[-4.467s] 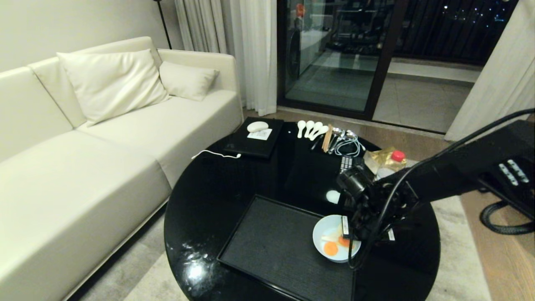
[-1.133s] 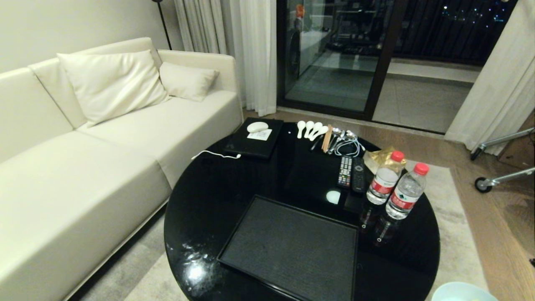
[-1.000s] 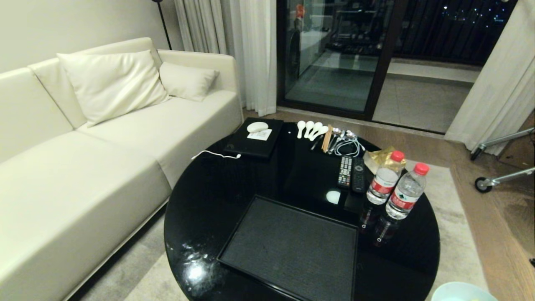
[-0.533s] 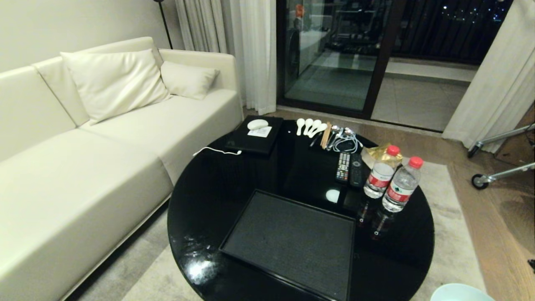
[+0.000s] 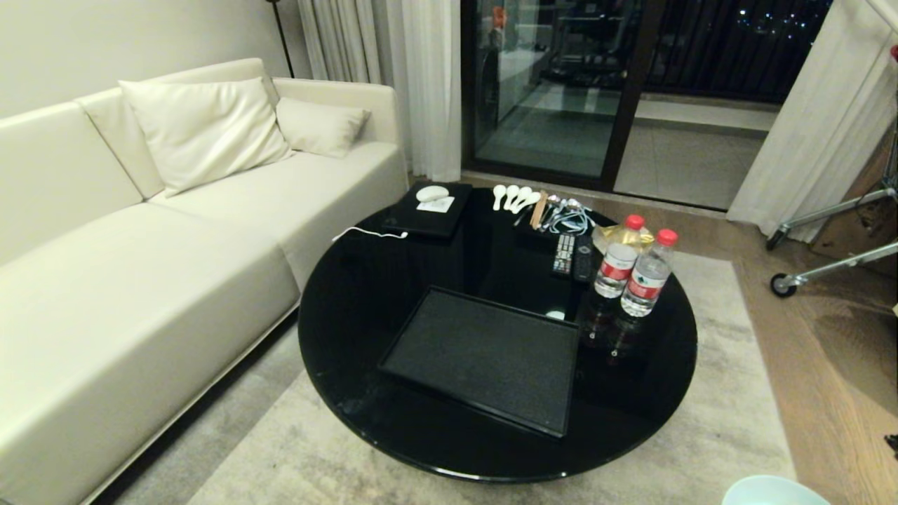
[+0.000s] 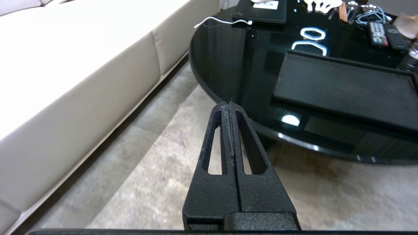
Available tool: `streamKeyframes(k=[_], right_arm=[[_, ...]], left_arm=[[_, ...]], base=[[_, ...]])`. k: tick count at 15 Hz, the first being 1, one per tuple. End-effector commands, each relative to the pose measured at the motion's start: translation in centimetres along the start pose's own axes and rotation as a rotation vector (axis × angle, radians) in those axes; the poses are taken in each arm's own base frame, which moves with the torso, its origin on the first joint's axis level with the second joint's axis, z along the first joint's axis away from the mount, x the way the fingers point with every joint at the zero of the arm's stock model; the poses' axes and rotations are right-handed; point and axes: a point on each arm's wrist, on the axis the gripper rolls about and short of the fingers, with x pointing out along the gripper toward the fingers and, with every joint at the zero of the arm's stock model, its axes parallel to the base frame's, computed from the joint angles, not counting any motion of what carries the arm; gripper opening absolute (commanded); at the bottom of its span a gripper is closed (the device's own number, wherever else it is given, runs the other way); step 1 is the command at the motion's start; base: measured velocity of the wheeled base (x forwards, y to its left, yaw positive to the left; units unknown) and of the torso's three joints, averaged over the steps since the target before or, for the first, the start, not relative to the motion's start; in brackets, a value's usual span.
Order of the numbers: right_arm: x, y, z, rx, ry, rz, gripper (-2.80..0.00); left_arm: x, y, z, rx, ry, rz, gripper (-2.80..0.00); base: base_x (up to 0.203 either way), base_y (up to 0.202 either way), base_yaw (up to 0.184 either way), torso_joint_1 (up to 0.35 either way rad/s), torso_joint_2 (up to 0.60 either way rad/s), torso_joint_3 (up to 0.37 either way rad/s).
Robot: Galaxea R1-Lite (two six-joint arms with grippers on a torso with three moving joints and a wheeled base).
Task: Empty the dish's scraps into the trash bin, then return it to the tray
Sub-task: Move the bowl over the trash can
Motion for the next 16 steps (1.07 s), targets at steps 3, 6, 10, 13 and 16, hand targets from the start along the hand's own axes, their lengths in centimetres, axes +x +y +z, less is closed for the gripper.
streamKeyframes(k=[3,6,10,13,16], right_arm=[[0.0,0.0,0.0,0.002,0.002,-0.004,-2.8],[-0.2,0.2,0.2,0.003,-0.009,0.002,-2.8],[-0.8,0.6,0.9,0.012,-0.04,0.029,-2.8],[-0.9,0.6,0.9,0.01,-0.048,0.035,-2.8],[-1.7,1.1,1.7,0.021,-0.083,0.056,-2.8]], left_arm=[[0.0,0.0,0.0,0.001,-0.001,0.002,-2.8],[0.0,0.0,0.0,0.001,-0.001,0.002,-2.8],[0.0,0.0,0.0,0.001,-0.001,0.002,-2.8],[0.0,0.0,0.0,0.001,-0.001,0.002,-2.8],[0.0,0.0,0.0,0.001,-0.001,0.002,-2.8]], base=[[-0.175,0.0,0.0,0.005,0.0,0.002],[-0.03,0.0,0.0,-0.004,0.0,0.001],[0.0,0.0,0.0,0.0,0.0,0.0],[0.0,0.0,0.0,0.0,0.0,0.0],[0.0,0.0,0.0,0.0,0.0,0.0]])
